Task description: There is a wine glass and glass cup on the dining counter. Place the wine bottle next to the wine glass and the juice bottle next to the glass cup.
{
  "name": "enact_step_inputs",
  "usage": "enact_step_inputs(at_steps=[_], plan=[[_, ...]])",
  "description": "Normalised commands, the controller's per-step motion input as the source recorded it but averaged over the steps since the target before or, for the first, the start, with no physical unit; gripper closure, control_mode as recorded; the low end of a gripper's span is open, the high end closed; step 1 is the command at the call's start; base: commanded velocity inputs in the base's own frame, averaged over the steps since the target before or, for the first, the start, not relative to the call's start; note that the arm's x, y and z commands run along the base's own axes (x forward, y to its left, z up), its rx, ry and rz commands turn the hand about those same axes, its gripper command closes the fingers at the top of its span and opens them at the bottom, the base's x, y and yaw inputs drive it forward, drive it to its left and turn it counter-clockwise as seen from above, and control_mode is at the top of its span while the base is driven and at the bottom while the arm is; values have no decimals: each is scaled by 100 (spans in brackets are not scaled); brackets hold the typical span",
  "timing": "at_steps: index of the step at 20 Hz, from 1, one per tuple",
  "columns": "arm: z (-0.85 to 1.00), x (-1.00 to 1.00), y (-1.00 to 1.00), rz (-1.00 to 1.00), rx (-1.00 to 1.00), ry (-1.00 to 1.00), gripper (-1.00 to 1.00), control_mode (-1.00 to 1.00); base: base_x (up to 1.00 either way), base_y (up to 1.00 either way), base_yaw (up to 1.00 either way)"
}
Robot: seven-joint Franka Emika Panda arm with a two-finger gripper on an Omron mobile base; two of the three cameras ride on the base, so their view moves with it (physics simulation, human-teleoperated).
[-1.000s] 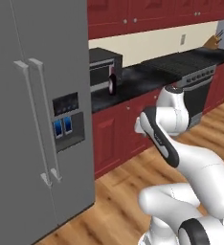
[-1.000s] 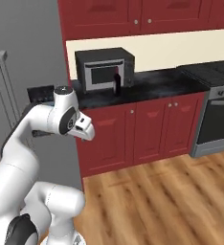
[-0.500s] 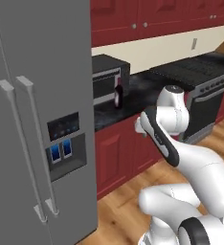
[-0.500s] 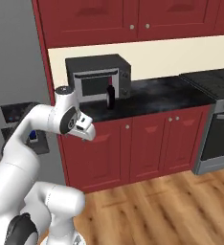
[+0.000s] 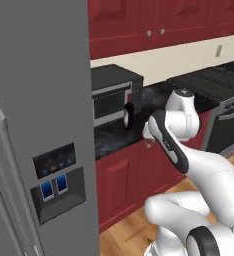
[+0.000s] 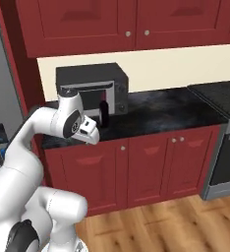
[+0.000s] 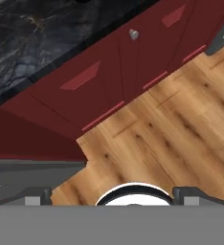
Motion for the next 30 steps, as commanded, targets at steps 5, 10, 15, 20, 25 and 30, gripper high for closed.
enact_step_inputs(at_steps=[5, 10, 15, 20, 25, 30], plan=[[0, 0, 0, 0, 0, 0, -100, 100, 60, -16, 41], [0, 0, 0, 0, 0, 0, -100, 100, 39, -19, 51], [0, 0, 0, 0, 0, 0, -100, 100, 20, -37, 42], [0, 0, 0, 0, 0, 0, -100, 100, 8, -63, 17], [0, 0, 0, 0, 0, 0, -100, 100, 12, -67, 10], [0, 0, 0, 0, 0, 0, -100, 100, 16, -63, 11]])
